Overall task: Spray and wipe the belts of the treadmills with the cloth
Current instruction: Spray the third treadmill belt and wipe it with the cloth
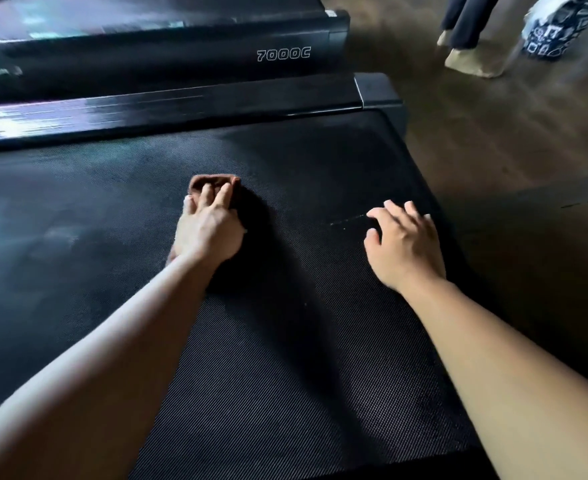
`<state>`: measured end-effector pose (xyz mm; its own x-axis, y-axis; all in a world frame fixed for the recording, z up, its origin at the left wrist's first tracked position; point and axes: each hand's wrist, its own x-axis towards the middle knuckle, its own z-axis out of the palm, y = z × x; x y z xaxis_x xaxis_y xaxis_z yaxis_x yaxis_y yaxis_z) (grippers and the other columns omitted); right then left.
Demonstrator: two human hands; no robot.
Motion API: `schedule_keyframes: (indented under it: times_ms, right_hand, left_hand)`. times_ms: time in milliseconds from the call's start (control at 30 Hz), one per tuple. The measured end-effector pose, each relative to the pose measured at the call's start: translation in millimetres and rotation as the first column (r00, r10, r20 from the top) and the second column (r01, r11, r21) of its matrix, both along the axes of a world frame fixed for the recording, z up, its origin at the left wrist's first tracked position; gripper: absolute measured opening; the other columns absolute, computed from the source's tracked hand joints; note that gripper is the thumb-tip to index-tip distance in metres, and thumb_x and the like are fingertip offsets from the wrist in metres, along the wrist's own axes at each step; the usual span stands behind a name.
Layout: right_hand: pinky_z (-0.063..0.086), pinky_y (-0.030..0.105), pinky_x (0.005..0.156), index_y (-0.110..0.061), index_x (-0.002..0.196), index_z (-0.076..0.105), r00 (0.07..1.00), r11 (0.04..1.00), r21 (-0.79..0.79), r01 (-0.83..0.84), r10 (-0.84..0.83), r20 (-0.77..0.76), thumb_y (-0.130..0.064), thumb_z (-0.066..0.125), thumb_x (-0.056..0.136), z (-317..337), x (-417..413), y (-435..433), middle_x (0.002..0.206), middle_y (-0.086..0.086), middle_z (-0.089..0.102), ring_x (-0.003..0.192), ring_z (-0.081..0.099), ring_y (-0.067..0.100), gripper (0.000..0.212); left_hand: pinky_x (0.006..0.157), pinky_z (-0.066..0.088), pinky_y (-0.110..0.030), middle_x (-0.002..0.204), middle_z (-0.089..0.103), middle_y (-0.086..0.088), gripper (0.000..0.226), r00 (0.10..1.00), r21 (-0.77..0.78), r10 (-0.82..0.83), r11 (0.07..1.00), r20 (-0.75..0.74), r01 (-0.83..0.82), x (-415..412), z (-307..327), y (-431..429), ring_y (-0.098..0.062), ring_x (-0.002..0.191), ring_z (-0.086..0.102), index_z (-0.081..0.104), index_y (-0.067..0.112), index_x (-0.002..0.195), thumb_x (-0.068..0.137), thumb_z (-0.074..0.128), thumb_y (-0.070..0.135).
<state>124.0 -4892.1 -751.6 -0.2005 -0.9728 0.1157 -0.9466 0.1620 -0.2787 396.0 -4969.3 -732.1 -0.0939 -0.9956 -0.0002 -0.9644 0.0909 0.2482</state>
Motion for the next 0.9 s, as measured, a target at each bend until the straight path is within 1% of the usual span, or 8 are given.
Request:
schedule_keyframes:
  times_ms: [100, 133, 267, 367, 567, 700, 800, 900]
  right_hand:
    - [0.013, 0.049, 0.120, -0.030, 0.141, 0.048, 0.998, 0.996, 0.059, 0.061, -0.059, -0.022, -0.034, 0.042, 0.100, -3, -35, -4, 0.160, 0.002, 0.031, 0.148, 0.020, 0.029, 0.042]
    - [0.011, 0.049, 0.120, -0.032, 0.144, 0.044, 0.997, 0.993, 0.091, 0.076, -0.075, -0.017, -0.036, 0.040, 0.101, -5, -42, -4, 0.162, 0.001, 0.027, 0.149, 0.017, 0.029, 0.043]
    - [0.016, 0.045, 0.119, -0.036, 0.146, 0.040, 0.995, 0.993, 0.086, 0.078, -0.082, 0.048, -0.038, 0.037, 0.103, -11, -47, -3, 0.163, 0.000, 0.023, 0.149, 0.017, 0.029, 0.044]
    - [0.019, 0.044, 0.118, -0.035, 0.146, 0.041, 0.995, 0.995, 0.060, 0.075, -0.079, 0.060, -0.036, 0.039, 0.103, -11, -47, -2, 0.163, 0.000, 0.024, 0.149, 0.018, 0.029, 0.044]
    - [0.016, 0.043, 0.120, -0.039, 0.147, 0.035, 0.996, 0.992, 0.098, 0.074, -0.079, 0.051, -0.040, 0.032, 0.104, -9, -47, 1, 0.164, -0.003, 0.019, 0.151, 0.014, 0.026, 0.044]
    - [0.018, 0.045, 0.119, -0.037, 0.147, 0.037, 0.997, 0.995, 0.081, 0.066, -0.069, 0.035, -0.039, 0.034, 0.103, -9, -47, 1, 0.164, -0.001, 0.020, 0.150, 0.016, 0.028, 0.044]
    - [0.019, 0.046, 0.119, -0.036, 0.146, 0.037, 0.997, 0.994, 0.080, 0.071, -0.073, 0.027, -0.038, 0.034, 0.103, -9, -46, 0, 0.164, 0.000, 0.021, 0.150, 0.016, 0.029, 0.043]
    - [0.020, 0.048, 0.119, -0.035, 0.146, 0.037, 0.997, 0.995, 0.058, 0.078, -0.078, 0.001, -0.037, 0.034, 0.102, -11, -43, 1, 0.163, 0.002, 0.022, 0.149, 0.018, 0.031, 0.044]
  left_hand:
    - [0.123, 0.013, -0.049, 0.167, 0.016, -0.007, 0.082, 0.986, 0.074, -0.134, 0.989, 0.099, 0.127, -45, -21, -23, -0.037, 0.152, 0.012, 0.038, 0.023, 0.152, 0.080, 0.022, 0.061]
    - [0.122, 0.014, -0.051, 0.167, 0.018, -0.005, 0.088, 0.973, 0.101, -0.188, 0.979, 0.133, 0.175, -64, -27, -25, -0.038, 0.152, 0.014, 0.041, 0.025, 0.149, 0.073, 0.016, 0.062]
    - [0.123, 0.017, -0.046, 0.166, 0.019, -0.006, 0.069, 0.980, 0.037, -0.199, 0.979, 0.004, 0.198, -143, -19, 29, -0.037, 0.152, 0.013, 0.028, 0.032, 0.155, 0.087, 0.036, 0.041]
    - [0.123, 0.013, -0.041, 0.168, 0.014, -0.006, 0.067, 0.978, 0.017, -0.176, 0.984, -0.112, 0.179, -163, -18, 76, -0.036, 0.153, 0.007, 0.019, 0.034, 0.157, 0.094, 0.040, 0.035]
    - [0.125, 0.011, -0.042, 0.168, 0.010, 0.001, 0.059, 0.969, 0.023, -0.239, 0.970, -0.062, 0.241, -104, -22, 112, -0.029, 0.155, 0.006, 0.017, 0.038, 0.158, 0.101, 0.032, 0.040]
    - [0.126, 0.008, -0.039, 0.165, 0.024, -0.008, 0.060, 0.990, -0.053, -0.137, 0.989, -0.040, 0.135, -44, -18, 87, -0.028, 0.154, 0.016, 0.031, 0.024, 0.156, 0.097, 0.034, 0.035]
    - [0.123, 0.001, -0.031, 0.166, 0.020, -0.010, 0.055, 0.999, -0.032, -0.007, 0.999, -0.054, 0.005, -15, -12, 44, -0.028, 0.154, 0.012, 0.029, 0.019, 0.157, 0.105, 0.043, 0.025]
    - [0.125, 0.003, -0.033, 0.166, 0.018, -0.011, 0.058, 0.999, -0.036, 0.024, 0.999, -0.043, -0.025, -9, -13, -8, -0.027, 0.154, 0.011, 0.028, 0.018, 0.158, 0.102, 0.046, 0.025]
